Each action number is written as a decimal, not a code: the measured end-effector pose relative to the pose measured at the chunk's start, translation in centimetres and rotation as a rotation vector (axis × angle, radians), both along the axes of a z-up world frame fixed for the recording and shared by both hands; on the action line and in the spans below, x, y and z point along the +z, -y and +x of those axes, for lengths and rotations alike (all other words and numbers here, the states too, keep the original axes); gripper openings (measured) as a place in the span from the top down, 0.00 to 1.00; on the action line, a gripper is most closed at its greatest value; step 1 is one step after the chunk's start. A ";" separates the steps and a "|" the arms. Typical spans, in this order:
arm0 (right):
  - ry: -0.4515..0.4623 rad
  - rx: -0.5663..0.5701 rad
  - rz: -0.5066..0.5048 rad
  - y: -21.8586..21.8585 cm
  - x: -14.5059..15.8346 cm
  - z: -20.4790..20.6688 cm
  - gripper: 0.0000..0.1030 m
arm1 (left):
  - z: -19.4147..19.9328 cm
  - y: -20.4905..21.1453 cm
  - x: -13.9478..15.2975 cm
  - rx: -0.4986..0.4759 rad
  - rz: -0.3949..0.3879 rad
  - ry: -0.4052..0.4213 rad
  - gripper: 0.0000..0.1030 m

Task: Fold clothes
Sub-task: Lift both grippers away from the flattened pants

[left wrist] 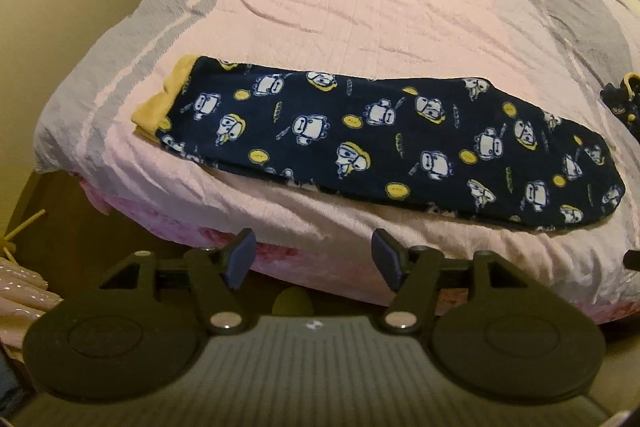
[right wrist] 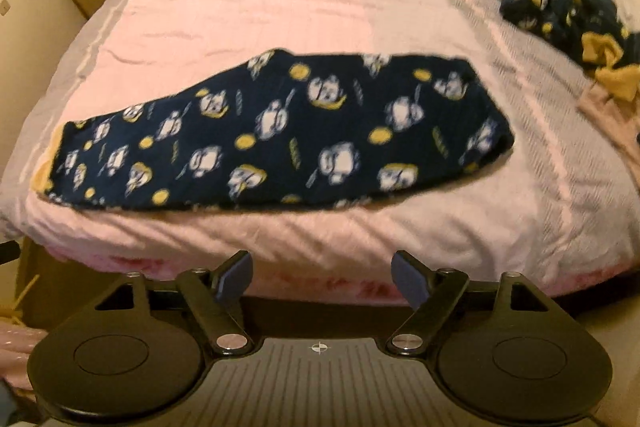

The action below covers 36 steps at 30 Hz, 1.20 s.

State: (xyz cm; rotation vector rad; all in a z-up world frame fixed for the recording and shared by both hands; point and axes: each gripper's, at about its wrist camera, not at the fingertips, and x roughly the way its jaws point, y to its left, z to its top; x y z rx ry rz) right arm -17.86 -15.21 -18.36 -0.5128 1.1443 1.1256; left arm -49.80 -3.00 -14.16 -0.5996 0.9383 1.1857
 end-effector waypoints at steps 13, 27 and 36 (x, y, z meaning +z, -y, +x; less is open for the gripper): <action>0.028 -0.009 -0.018 1.6 0.7 -0.4 0.17 | 1.1 2.8 1.4 -0.047 0.032 -0.032 0.40; 0.057 0.034 -0.028 1.1 0.9 -2.5 0.17 | 0.1 2.8 1.1 -0.050 0.020 -0.008 0.40; 0.062 0.036 0.005 0.0 1.1 -2.5 0.17 | -1.7 1.2 0.9 -0.011 0.028 0.056 0.40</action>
